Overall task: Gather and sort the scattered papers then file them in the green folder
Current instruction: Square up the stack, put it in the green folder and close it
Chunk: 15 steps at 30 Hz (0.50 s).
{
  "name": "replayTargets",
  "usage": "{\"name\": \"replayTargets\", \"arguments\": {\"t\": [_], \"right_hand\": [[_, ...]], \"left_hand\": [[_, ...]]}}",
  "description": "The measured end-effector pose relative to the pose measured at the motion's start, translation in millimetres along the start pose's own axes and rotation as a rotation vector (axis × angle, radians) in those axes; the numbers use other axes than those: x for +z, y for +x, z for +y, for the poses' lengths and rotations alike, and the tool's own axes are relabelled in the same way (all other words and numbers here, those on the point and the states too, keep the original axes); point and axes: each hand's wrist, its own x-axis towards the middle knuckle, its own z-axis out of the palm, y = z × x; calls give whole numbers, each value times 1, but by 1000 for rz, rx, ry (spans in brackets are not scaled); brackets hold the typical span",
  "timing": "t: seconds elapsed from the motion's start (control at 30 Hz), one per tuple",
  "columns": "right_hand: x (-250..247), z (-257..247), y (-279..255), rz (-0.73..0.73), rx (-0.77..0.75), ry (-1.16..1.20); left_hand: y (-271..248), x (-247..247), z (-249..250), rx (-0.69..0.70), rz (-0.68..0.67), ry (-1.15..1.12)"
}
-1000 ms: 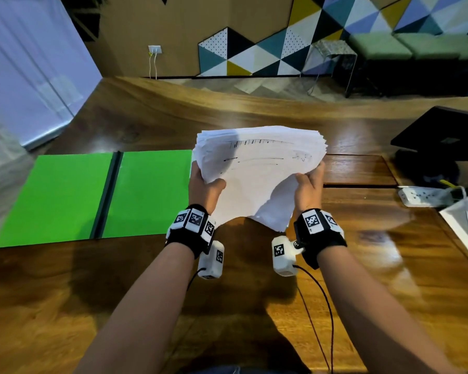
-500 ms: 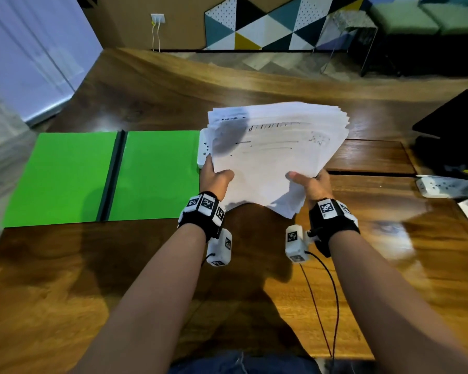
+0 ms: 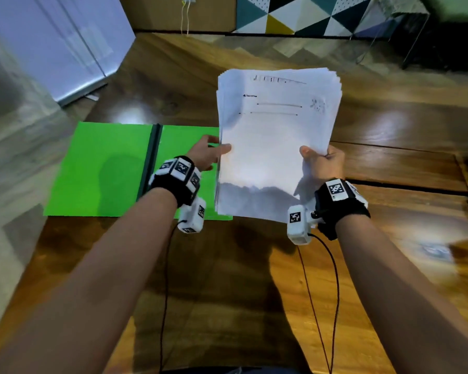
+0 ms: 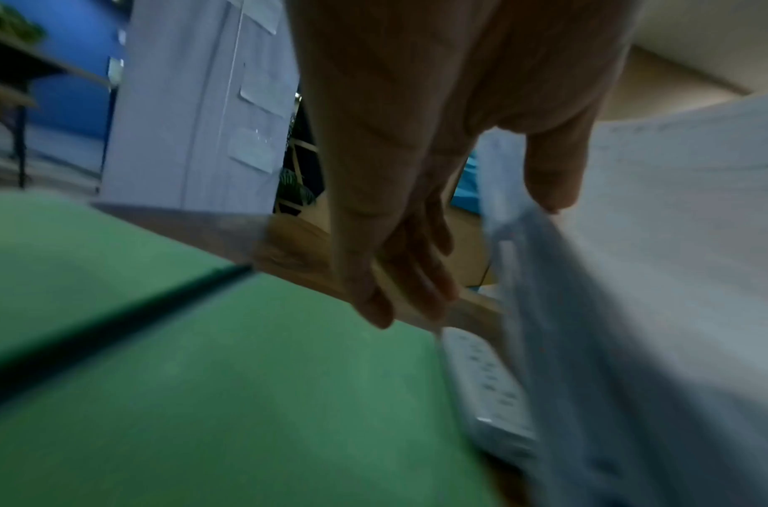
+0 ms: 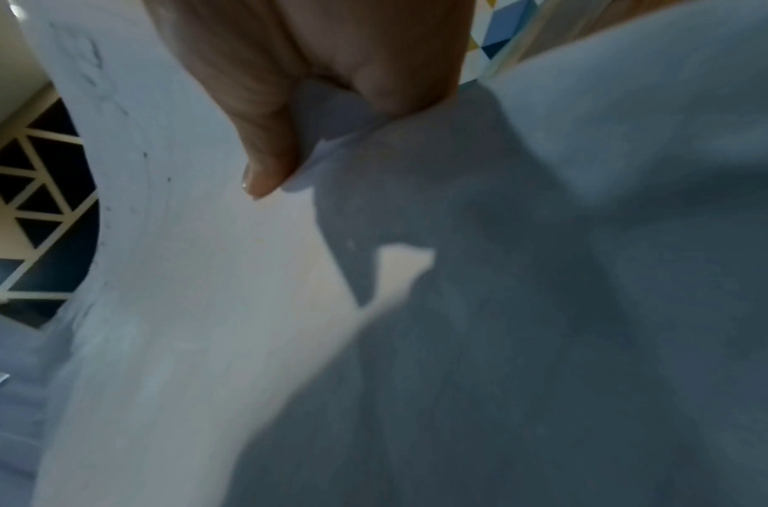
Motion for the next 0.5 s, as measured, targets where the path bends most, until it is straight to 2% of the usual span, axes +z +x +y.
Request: {"name": "replayTargets", "arguments": {"t": [0.07,0.13,0.2,0.37,0.5], "right_hand": [[11,1,4,3,31,17],[20,2,8,5,41,21],[27,5,13,25,51,13],[42,9,25,66,96,-18],[40,19,35,99,117,-61]], "left_hand": [[20,-40,-10,-43,28,209],[46,-79,-22,-79,127,422],[74,-107,-31,-106,164,572],[136,-143,-39,-76,131,812],[164,-163,-46,-85,120,946]]}}
